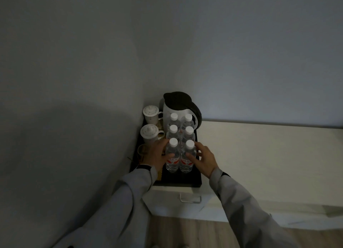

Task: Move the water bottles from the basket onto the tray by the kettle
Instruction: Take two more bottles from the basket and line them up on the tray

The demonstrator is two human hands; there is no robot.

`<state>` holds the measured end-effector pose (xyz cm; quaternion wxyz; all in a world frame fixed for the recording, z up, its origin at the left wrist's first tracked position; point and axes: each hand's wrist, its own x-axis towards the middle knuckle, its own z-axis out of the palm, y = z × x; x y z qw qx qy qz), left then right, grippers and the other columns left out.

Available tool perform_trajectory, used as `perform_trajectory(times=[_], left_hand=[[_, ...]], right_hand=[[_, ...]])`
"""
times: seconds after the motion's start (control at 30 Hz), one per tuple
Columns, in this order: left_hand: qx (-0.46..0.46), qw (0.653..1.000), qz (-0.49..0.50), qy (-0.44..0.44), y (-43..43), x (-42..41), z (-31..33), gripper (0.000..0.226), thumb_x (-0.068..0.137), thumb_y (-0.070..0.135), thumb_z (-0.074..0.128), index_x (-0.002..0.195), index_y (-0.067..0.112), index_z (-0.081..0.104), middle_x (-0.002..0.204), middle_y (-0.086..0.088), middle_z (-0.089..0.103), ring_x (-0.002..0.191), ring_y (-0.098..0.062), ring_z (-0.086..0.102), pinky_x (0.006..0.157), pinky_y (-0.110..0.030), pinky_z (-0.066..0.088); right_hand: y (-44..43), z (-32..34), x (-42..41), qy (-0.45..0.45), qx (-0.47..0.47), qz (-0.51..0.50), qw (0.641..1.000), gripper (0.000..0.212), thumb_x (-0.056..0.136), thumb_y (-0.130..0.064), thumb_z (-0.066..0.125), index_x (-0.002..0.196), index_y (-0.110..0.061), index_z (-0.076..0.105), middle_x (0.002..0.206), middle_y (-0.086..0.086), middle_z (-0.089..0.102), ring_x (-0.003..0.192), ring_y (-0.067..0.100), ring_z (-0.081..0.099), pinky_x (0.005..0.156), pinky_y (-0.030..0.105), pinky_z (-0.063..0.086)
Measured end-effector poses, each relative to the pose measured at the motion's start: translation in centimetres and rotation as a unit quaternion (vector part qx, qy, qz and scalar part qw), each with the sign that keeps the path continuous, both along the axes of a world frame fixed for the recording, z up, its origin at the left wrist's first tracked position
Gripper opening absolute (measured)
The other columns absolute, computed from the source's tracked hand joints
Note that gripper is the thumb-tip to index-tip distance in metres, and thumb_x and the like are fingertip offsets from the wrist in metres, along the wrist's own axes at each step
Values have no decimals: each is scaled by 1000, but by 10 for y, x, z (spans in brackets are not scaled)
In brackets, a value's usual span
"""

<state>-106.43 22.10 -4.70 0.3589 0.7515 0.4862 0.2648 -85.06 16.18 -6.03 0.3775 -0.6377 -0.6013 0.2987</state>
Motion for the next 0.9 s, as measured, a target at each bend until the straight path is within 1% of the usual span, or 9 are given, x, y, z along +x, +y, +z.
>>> perform_trajectory(times=[0.2, 0.3, 0.4, 0.53, 0.67, 0.7, 0.77, 0.83, 0.9], left_hand=[[-9, 1000, -3, -12, 0, 1, 1, 57, 85, 12, 76, 137, 10, 54, 136, -13, 59, 125, -25, 57, 104, -42, 49], [-20, 1000, 4, -15, -1, 0, 1, 57, 84, 12, 77, 136, 16, 54, 137, -9, 59, 121, -16, 57, 100, -34, 49], [-18, 1000, 16, -14, -1, 0, -2, 56, 82, 12, 79, 132, 17, 57, 133, -9, 61, 119, -20, 60, 94, -26, 47], [-11, 999, 33, -8, -3, 0, -4, 54, 82, 14, 79, 132, 15, 58, 132, -11, 59, 121, -26, 58, 102, -44, 51], [-4, 999, 35, -8, -3, 1, -6, 56, 82, 14, 79, 134, 15, 57, 134, -12, 59, 124, -29, 57, 104, -49, 49], [-3, 999, 35, -7, -2, 1, -7, 57, 82, 15, 79, 134, 15, 57, 134, -12, 59, 125, -28, 56, 104, -50, 49], [-3, 999, 37, -4, -2, 2, -7, 57, 82, 16, 79, 135, 15, 56, 135, -12, 59, 126, -29, 56, 104, -51, 48], [-6, 999, 40, -8, -2, 2, -8, 58, 82, 16, 79, 136, 15, 56, 135, -13, 59, 125, -29, 56, 104, -52, 48], [-6, 999, 42, -9, -2, 1, -9, 58, 82, 16, 79, 136, 15, 56, 135, -12, 59, 126, -29, 56, 105, -52, 48]], right_hand=[[3, -4, 2, 8, 0, -8, 1000, 48, 86, -33, 73, 129, -26, 55, 110, 1, 59, 98, 10, 56, 81, 5, 43], [4, -4, 1, 4, 12, -8, 1000, 47, 85, -34, 73, 128, -25, 56, 109, 2, 61, 95, 8, 55, 82, 12, 47], [5, -6, 0, -1, 16, -11, 1000, 48, 85, -36, 73, 128, -26, 56, 107, 4, 62, 93, 10, 56, 84, 23, 51], [6, -6, -1, 0, 23, -13, 1000, 47, 84, -37, 74, 126, -26, 56, 95, -16, 56, 84, -3, 56, 77, 7, 46], [5, -8, -2, -3, 19, -24, 1000, 48, 84, -36, 74, 128, -26, 56, 101, -3, 56, 88, 8, 57, 74, 5, 44], [5, -9, -2, -1, 20, -26, 999, 48, 84, -36, 74, 128, -26, 56, 101, -3, 56, 88, 8, 57, 74, 5, 45], [4, -9, -2, 6, 23, -25, 999, 47, 84, -34, 75, 126, -26, 56, 100, -4, 56, 89, 9, 58, 80, 18, 53], [3, -10, -3, 9, 20, -26, 999, 46, 84, -35, 74, 126, -26, 56, 103, 3, 58, 94, 18, 61, 84, 31, 55], [2, -11, -5, 11, 15, -31, 999, 48, 85, -36, 73, 128, -27, 55, 108, 11, 59, 99, 25, 62, 87, 36, 56]])
